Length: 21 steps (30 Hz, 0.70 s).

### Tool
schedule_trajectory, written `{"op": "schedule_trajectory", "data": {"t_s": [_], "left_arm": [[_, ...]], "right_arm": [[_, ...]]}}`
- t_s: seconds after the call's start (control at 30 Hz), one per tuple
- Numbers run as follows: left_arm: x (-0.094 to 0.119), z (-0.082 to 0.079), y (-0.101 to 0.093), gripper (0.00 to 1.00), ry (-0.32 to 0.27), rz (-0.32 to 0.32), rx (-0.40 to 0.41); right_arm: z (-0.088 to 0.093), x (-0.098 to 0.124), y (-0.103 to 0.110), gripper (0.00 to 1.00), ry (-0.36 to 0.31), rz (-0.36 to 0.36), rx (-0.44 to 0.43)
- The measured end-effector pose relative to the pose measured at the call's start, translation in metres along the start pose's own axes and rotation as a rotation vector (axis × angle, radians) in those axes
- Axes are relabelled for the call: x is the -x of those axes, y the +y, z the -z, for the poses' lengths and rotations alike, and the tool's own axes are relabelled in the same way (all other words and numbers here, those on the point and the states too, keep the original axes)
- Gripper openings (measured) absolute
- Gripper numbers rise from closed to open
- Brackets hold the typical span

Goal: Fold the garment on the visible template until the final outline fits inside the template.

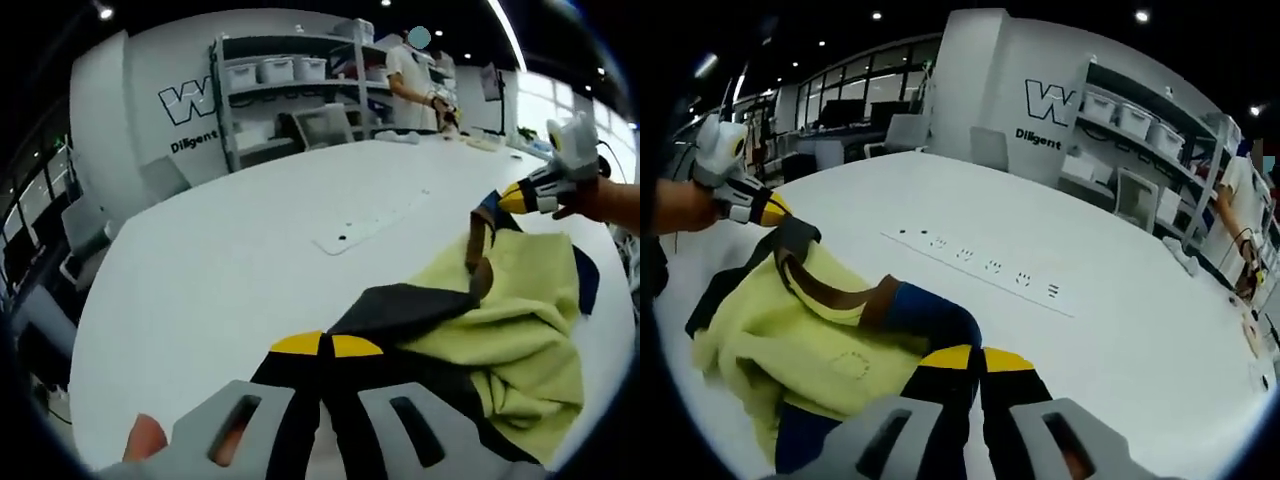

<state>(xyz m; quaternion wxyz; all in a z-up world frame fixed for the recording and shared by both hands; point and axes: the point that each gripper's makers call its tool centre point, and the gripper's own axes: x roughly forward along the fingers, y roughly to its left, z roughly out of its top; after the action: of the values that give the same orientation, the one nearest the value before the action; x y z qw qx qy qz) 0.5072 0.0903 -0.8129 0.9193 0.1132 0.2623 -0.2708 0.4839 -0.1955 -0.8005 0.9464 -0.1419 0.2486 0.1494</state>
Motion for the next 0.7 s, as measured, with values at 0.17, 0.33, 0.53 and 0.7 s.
{"op": "schedule_trajectory", "data": {"t_s": [0.17,0.33,0.53,0.7], "left_arm": [[0.003,-0.003,0.005,0.00,0.039,0.042,0.217],[0.006,-0.012,0.022,0.00,0.011,0.027,0.269],[-0.001,-0.020,0.030,0.00,-0.017,-0.051,0.240],[-0.010,-0.028,0.038,0.00,-0.052,-0.150,0.108]], "right_arm": [[-0.013,0.004,-0.015,0.00,-0.049,0.035,-0.069],[-0.009,0.004,-0.024,0.00,-0.044,0.053,-0.103],[-0.012,-0.004,-0.019,0.00,-0.049,0.073,-0.071],[-0.014,-0.014,-0.016,0.00,-0.049,0.096,-0.031]]}}
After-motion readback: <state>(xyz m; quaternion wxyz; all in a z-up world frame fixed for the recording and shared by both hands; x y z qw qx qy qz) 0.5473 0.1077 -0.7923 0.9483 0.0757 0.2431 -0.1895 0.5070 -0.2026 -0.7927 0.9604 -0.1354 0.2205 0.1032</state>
